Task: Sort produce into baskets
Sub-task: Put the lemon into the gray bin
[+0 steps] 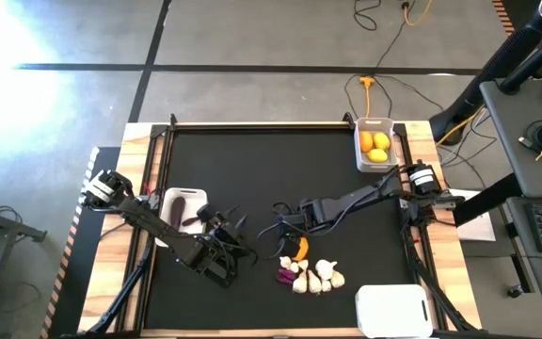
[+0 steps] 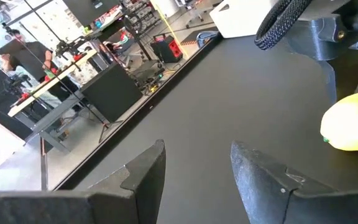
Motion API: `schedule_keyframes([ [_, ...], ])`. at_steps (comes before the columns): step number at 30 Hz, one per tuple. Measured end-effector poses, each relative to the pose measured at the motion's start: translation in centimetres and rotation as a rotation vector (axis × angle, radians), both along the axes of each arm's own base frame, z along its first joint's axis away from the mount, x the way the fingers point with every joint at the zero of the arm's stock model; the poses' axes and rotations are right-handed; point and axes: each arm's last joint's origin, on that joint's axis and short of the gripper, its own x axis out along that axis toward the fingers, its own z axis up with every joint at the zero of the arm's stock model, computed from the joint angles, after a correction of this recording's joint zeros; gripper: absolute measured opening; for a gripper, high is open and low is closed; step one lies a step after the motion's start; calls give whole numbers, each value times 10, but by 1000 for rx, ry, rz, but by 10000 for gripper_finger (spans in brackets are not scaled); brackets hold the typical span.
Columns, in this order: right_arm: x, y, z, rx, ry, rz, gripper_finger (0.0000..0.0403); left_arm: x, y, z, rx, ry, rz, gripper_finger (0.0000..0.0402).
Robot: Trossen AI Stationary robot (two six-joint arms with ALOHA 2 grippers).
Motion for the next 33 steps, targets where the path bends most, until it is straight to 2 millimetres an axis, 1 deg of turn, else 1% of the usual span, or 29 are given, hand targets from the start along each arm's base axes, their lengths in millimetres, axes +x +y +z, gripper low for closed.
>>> schedule_keyframes([
  [4,1,0,1,2,-9,0,201,0,0,0,-2,-3,0,166],
  [7,0,0,8,7,-32,0,202,1,-1,0,-23,0,-3,166],
  [9,-2,-3,23,8,-61,4,203,1,-1,-1,-56,24,-13,166],
  [11,-8,-9,43,2,-100,8,203,1,-2,-3,-94,59,-26,166],
  [13,-18,-19,62,-24,-112,-4,202,2,-2,-4,-122,86,-39,166],
  [15,-32,-30,81,-69,-101,-42,202,3,-3,-5,-139,99,-52,166],
  [19,-71,-57,114,-217,-32,-181,202,14,-9,-12,-149,162,-133,166],
  [22,-101,-82,132,-297,44,-298,203,31,-15,-19,-159,211,-255,166],
  [24,-119,-100,141,-314,92,-367,203,45,-17,-21,-167,221,-356,166],
  [28,-149,-139,151,-327,181,-517,203,64,-19,-25,-186,225,-547,166],
  [30,-162,-158,153,-352,213,-582,203,67,-18,-27,-184,240,-578,166],
  [33,-177,-184,152,-389,281,-654,203,67,-17,-28,-187,245,-574,166],
])
